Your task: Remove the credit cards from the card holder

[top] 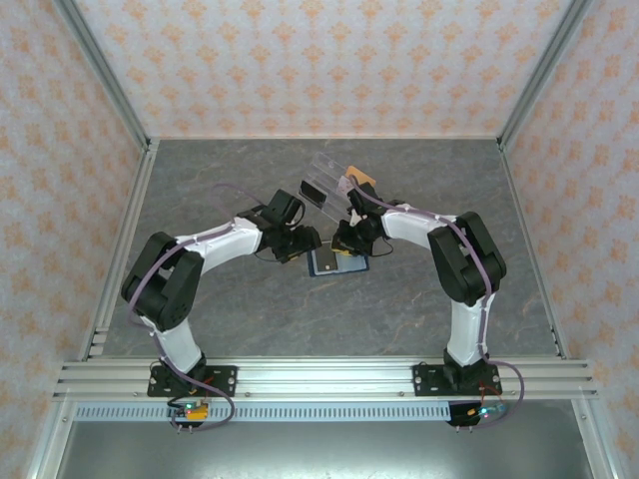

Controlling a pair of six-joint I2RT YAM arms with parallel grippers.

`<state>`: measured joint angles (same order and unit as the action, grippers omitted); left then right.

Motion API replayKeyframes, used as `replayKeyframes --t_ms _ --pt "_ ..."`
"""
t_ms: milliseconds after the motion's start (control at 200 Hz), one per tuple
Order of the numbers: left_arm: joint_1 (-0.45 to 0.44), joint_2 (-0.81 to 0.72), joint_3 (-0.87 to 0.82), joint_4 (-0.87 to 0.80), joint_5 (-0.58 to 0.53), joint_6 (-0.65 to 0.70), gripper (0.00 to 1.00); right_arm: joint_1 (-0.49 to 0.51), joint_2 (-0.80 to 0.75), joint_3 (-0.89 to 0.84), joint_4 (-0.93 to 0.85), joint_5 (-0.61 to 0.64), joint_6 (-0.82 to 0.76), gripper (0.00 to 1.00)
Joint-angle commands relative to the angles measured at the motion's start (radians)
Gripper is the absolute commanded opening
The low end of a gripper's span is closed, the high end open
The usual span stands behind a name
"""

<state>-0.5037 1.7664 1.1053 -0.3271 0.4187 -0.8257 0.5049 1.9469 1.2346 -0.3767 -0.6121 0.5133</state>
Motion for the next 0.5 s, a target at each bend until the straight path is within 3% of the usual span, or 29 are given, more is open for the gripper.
replayKeyframes --t_ms 0,170,490 --pt "-0.013 0.032 0.04 0.025 0.022 -0.007 0.49 -0.003 0.018 0.006 -0.015 0.031 0.01 0.19" --pt "-0.018 0.091 0.073 0.021 0.064 -0.005 0.32 -0.003 0.021 0.002 -0.015 0.033 0.01 0.18" --pt "-0.02 0.132 0.09 -0.015 0.028 0.004 0.22 -0.004 0.017 -0.005 -0.019 0.031 0.004 0.18"
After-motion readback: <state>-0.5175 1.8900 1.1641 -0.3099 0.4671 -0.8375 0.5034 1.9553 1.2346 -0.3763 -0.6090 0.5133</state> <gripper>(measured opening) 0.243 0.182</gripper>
